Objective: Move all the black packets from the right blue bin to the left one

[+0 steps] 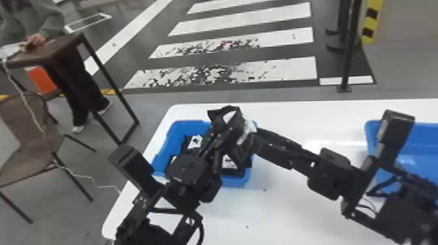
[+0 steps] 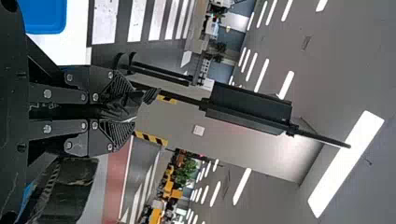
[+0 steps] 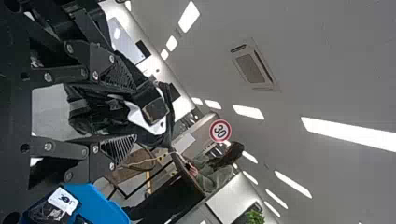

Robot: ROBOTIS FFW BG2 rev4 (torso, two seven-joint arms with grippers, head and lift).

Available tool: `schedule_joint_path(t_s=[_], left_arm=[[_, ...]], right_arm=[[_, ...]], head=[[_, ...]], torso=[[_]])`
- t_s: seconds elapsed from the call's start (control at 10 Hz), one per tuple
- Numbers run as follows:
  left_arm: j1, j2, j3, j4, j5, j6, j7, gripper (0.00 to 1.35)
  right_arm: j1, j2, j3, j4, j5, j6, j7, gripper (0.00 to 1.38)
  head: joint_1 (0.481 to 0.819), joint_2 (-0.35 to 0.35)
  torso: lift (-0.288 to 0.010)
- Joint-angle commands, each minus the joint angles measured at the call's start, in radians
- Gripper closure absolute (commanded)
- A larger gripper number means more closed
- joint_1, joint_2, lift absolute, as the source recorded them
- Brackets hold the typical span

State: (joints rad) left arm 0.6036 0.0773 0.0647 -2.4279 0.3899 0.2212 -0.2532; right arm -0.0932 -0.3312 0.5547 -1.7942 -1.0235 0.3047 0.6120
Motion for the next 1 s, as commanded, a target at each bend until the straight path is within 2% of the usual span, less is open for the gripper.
schedule_joint_path(t_s=[0.0,0.1,0.2,0.3,0.4,0.5,0.6,0.7,0.8,0.9], left_arm=[[-0.01,-0.005,0.023,-0.001,0.005,-0.027,0.009,1.21],[-0.042,-0.004,0.037,0.024,-0.035,-0.04,0.034,1.21],[-0.13,0.001,0.059,0.149,-0.117,-0.086,0.06,1.21],[-0.253,0.006,0.081,0.348,-0.169,-0.126,0.066,1.21],[-0.351,0.016,0.093,0.505,-0.23,-0.153,0.086,0.99],[-0.398,0.024,0.109,0.579,-0.254,-0.135,0.083,0.3],[-0.38,0.024,0.119,0.581,-0.242,-0.224,0.055,0.0],[-0.353,0.024,0.105,0.556,-0.177,-0.317,0.025,0.09],[-0.299,0.018,0.085,0.468,-0.129,-0.315,0.023,0.28],[-0.233,0.012,0.073,0.367,-0.127,-0.319,0.023,0.39]], right_arm=[[0.005,0.0,0.0,0.006,-0.009,0.0,0.0,0.05],[0.007,0.0,0.0,0.009,-0.021,0.0,0.0,0.16],[0.022,0.0,0.0,0.011,-0.047,-0.01,0.0,0.21],[0.027,0.001,0.0,0.014,-0.061,-0.013,0.0,0.23],[0.027,0.001,-0.002,0.014,-0.061,-0.013,0.0,0.23],[0.032,0.001,-0.008,0.004,-0.055,-0.013,0.0,0.23],[0.064,0.001,-0.052,-0.023,-0.027,-0.013,0.0,0.23],[0.105,0.008,-0.128,-0.045,-0.003,-0.013,-0.001,0.23],[0.147,0.017,-0.21,-0.07,0.04,-0.013,-0.001,0.23],[0.196,0.027,-0.296,-0.119,0.12,-0.01,-0.009,0.23]], head=[[0.695,0.35],[0.695,0.35],[0.695,0.35],[0.695,0.35],[0.695,0.35],[0.693,0.35],[0.694,0.35],[0.692,0.35],[0.687,0.35],[0.676,0.35]], torso=[[-0.14],[-0.14],[-0.14],[-0.14],[-0.14],[-0.14],[-0.14],[-0.14],[-0.14],[-0.14]])
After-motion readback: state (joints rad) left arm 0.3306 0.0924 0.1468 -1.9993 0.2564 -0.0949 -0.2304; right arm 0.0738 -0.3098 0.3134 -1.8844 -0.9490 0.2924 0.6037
